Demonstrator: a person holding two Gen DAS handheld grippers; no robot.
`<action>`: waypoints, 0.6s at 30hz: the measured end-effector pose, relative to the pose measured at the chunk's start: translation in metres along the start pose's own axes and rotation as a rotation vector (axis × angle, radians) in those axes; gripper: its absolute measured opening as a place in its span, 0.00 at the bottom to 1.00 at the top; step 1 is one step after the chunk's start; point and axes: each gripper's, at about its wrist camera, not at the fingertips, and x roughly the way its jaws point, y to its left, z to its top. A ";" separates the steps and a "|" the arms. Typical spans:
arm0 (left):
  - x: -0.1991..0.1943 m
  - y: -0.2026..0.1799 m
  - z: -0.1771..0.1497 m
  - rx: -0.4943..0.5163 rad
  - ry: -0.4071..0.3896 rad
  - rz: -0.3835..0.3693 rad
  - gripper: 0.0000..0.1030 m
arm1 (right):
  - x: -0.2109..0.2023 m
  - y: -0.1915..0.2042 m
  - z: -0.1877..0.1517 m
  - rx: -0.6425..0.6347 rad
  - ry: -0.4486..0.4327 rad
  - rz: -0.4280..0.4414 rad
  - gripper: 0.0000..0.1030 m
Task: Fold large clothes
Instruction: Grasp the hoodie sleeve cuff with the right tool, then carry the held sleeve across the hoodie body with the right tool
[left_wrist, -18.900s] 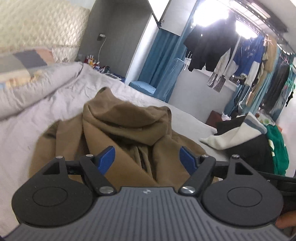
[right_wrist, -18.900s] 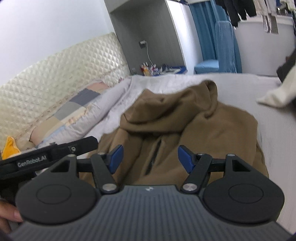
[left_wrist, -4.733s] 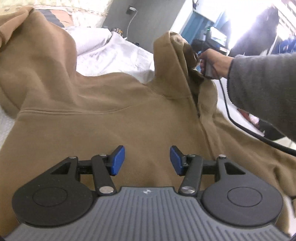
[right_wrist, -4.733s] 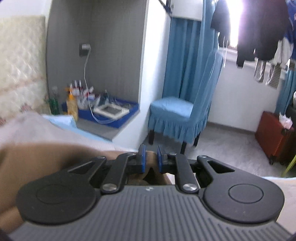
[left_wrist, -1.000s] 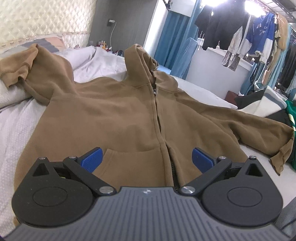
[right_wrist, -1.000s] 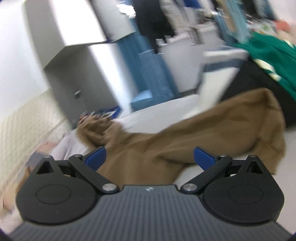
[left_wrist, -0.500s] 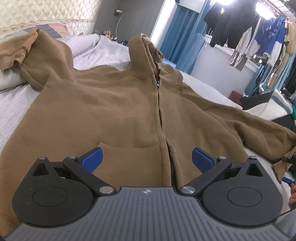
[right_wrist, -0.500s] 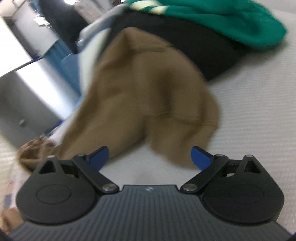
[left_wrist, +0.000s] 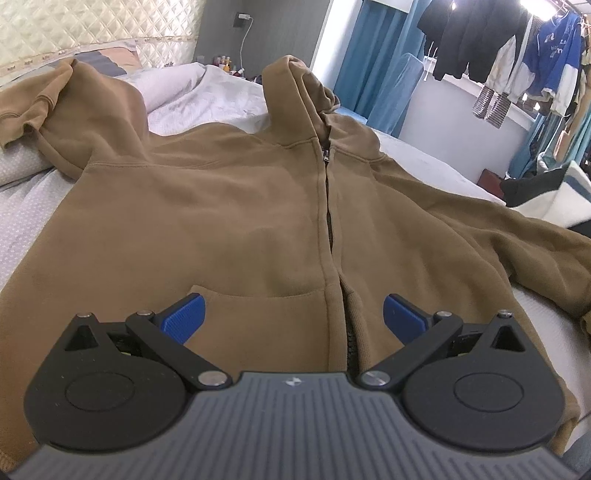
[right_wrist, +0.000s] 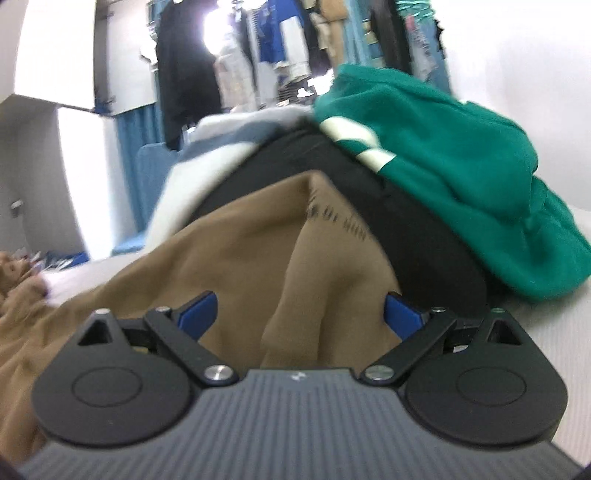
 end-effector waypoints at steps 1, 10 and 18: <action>0.000 0.000 0.000 0.000 -0.001 0.002 1.00 | 0.009 -0.004 0.004 0.005 -0.001 -0.012 0.95; -0.005 0.007 0.007 -0.028 -0.010 0.008 1.00 | 0.024 -0.035 0.053 0.073 0.161 0.033 0.26; -0.028 0.038 0.022 -0.101 -0.068 0.016 1.00 | -0.017 -0.008 0.152 0.011 0.199 0.194 0.20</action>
